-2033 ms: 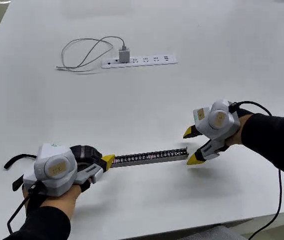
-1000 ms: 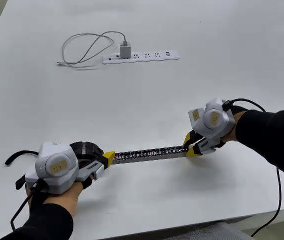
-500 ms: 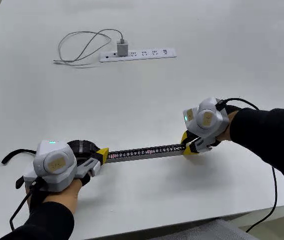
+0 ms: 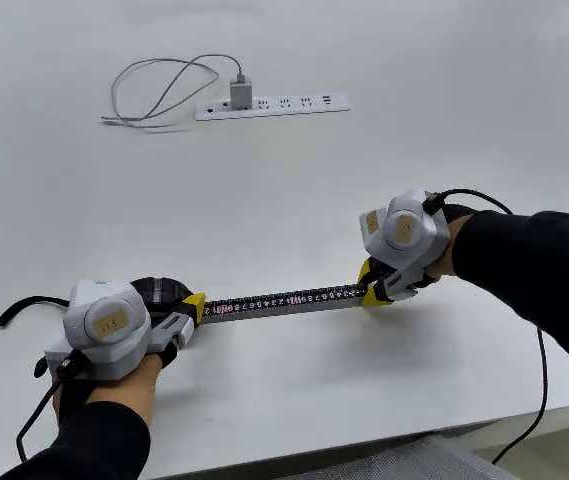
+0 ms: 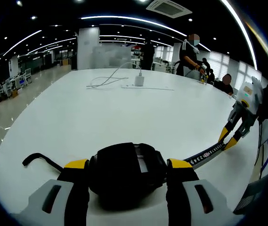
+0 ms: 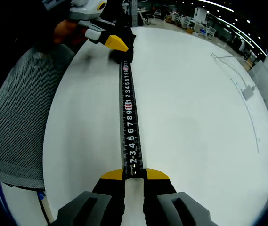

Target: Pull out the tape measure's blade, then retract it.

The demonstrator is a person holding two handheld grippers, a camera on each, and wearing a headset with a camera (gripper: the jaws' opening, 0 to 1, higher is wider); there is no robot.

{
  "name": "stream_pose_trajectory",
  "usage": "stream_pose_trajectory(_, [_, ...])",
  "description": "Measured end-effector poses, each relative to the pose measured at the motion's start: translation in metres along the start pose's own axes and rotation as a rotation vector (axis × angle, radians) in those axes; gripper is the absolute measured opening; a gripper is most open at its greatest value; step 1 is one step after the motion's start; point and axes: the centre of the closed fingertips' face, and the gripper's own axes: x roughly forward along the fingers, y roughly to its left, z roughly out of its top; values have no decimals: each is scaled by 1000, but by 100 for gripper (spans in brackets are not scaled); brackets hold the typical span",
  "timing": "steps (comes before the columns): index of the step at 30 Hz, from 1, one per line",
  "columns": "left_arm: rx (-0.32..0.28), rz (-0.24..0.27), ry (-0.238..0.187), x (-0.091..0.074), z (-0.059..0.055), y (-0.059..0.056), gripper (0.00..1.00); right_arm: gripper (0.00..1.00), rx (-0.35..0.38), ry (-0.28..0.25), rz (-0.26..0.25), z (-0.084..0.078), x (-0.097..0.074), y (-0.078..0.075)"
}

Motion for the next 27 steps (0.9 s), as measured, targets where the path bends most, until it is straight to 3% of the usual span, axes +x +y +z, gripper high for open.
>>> stream_pose_trajectory(2, [2, -1, -1, 0, 0, 0, 62, 10, 55, 0, -3, 0, 0, -1])
stream_pose_trajectory(5, [6, -5, 0, 0, 0, 0, 61, 10, 2, 13, -4, 0, 0, 0])
stream_pose_trajectory(9, [18, -6, 1, 0, 0, 0, 60, 10, 32, 12, -2, 0, 0, 0])
stream_pose_trajectory(27, [29, -5, 19, 0, -1, 1, 59, 9, 37, -2, 6, 3, 2, 0])
